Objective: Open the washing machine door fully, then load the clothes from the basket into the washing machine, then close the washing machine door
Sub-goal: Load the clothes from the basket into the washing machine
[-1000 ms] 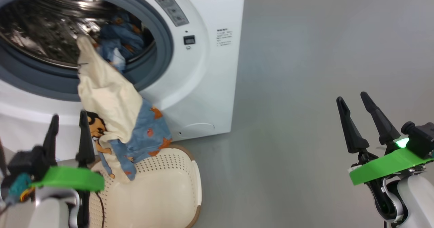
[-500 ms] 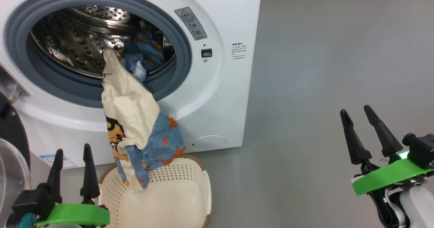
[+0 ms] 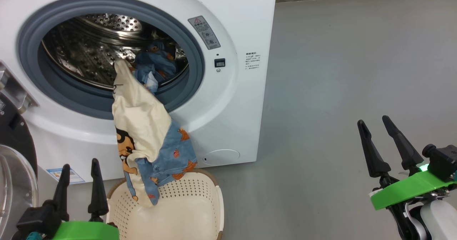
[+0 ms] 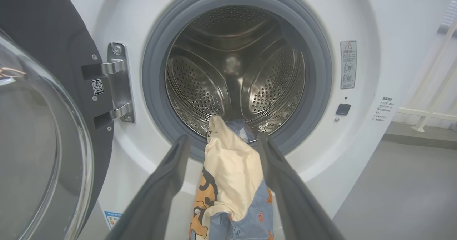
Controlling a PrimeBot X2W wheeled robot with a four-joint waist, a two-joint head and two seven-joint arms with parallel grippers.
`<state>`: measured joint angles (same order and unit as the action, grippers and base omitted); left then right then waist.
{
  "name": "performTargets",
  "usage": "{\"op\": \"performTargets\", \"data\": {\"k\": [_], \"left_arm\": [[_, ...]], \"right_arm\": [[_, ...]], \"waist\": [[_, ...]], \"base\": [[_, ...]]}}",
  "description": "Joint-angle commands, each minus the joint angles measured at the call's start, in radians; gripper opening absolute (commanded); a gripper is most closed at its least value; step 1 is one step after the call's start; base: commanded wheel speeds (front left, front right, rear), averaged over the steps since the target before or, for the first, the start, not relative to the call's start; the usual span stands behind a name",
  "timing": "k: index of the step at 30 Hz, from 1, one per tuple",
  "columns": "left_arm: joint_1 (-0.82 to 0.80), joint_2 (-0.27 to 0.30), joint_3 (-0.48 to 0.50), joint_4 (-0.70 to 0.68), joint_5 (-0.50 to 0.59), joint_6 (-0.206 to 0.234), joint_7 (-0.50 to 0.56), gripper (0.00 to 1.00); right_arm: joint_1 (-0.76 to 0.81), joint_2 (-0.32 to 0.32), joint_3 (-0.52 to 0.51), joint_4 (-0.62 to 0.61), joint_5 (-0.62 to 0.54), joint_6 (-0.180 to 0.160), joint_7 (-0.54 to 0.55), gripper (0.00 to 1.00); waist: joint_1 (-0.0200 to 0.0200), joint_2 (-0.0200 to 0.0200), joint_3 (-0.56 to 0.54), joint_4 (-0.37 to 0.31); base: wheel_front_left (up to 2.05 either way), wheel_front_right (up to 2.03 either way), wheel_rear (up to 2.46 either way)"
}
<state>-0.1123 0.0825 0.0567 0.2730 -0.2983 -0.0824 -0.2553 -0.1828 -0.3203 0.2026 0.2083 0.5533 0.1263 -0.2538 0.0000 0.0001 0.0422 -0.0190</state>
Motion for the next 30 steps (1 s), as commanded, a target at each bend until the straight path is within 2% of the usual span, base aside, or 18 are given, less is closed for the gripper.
{"op": "performTargets", "data": {"k": [1, 30], "left_arm": [[-0.009, 0.014, 0.029, -0.037, -0.004, 0.005, -0.006, 1.0], [-0.011, -0.004, 0.014, -0.043, -0.006, 0.02, -0.006, 1.0]], "right_arm": [[0.006, -0.017, 0.017, -0.02, -0.012, 0.004, -0.008, 1.0], [-0.005, -0.013, 0.02, -0.03, -0.007, 0.004, -0.008, 1.0]], "waist": [[0.0, -0.0001, -0.001, 0.0], [0.0, -0.0001, 0.03, -0.008]], "base": [[0.0, 0.0, 0.0], [0.0, 0.0, 0.0]]}}
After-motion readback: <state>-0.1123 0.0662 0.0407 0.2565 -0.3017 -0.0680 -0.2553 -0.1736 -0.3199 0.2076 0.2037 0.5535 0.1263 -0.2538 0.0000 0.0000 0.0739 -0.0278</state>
